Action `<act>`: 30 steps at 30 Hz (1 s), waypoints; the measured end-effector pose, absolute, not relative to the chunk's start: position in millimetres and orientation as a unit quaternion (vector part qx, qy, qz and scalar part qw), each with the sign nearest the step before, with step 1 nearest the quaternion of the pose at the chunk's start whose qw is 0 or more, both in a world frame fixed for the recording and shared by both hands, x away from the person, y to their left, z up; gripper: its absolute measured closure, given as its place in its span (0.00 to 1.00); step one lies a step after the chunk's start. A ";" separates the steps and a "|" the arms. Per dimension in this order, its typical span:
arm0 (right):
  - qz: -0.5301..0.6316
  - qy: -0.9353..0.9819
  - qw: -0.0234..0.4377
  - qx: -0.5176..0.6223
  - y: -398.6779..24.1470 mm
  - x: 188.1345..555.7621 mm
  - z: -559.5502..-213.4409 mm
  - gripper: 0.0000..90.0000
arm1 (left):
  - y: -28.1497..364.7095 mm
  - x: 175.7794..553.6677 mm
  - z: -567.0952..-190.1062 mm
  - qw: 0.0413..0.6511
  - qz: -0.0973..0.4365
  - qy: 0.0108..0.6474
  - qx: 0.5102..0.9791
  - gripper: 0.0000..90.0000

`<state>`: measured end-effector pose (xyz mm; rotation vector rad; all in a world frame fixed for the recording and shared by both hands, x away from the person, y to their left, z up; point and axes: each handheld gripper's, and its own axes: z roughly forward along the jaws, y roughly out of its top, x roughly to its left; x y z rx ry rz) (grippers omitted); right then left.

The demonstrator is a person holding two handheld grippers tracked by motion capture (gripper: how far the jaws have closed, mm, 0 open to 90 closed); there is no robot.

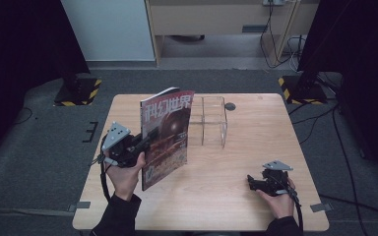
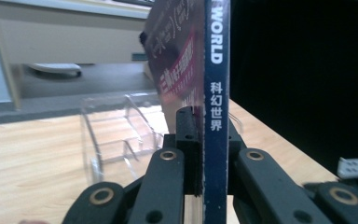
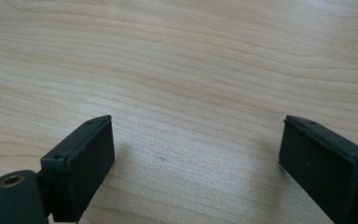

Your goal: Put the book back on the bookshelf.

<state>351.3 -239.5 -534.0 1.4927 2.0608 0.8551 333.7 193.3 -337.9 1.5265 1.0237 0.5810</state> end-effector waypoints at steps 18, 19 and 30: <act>0.317 0.745 0.226 0.542 -241.6 350.9 -538.0 0.10 | 206.9 373.1 -325.4 0.551 0.326 0.473 0.605 0.93; 0.318 0.744 0.226 0.543 -241.4 350.9 -538.1 0.10 | 205.9 376.9 -325.8 0.552 0.332 0.474 0.600 0.93; 0.317 0.744 0.227 0.542 -241.7 351.2 -538.0 0.10 | 190.3 406.7 -339.2 0.536 0.355 0.486 0.592 0.93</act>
